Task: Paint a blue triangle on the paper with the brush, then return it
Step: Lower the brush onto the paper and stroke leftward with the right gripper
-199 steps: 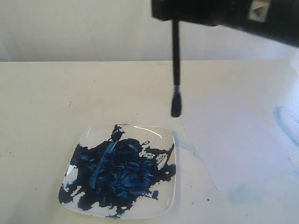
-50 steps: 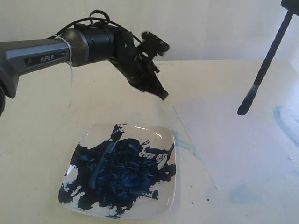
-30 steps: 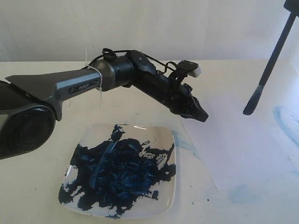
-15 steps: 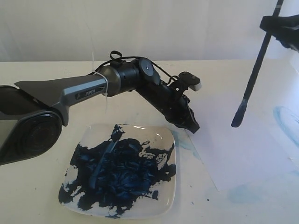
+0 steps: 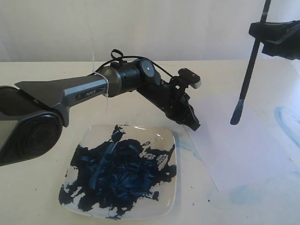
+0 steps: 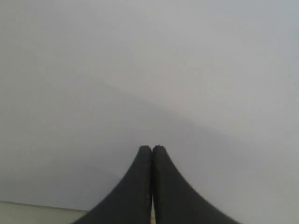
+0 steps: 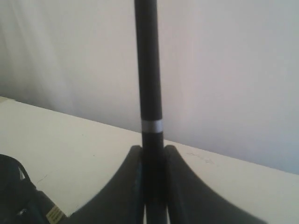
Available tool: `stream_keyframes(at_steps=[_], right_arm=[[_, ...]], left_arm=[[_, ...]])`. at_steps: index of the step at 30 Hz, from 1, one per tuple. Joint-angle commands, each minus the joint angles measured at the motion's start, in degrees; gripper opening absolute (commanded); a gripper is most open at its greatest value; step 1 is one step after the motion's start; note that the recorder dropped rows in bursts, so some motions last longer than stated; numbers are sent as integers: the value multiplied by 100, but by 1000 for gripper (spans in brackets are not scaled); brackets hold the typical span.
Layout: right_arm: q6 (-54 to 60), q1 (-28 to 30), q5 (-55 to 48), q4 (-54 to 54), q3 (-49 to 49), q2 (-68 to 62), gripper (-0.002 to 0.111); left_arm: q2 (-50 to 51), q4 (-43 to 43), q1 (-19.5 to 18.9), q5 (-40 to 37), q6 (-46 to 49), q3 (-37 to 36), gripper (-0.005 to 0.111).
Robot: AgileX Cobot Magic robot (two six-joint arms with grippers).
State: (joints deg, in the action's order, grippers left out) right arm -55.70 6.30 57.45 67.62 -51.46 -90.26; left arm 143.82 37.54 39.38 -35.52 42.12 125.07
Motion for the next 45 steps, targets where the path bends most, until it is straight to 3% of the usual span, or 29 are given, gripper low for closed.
stream_keyframes(at_steps=[1,45], right_arm=[[399,-11,641,-140,16,-174,0],[1494,-525,905,-399,16,-929,0]], left_arm=[[75,-44,20,-115,-22,29,0],[158,-166,9,-446,-31,29,0]])
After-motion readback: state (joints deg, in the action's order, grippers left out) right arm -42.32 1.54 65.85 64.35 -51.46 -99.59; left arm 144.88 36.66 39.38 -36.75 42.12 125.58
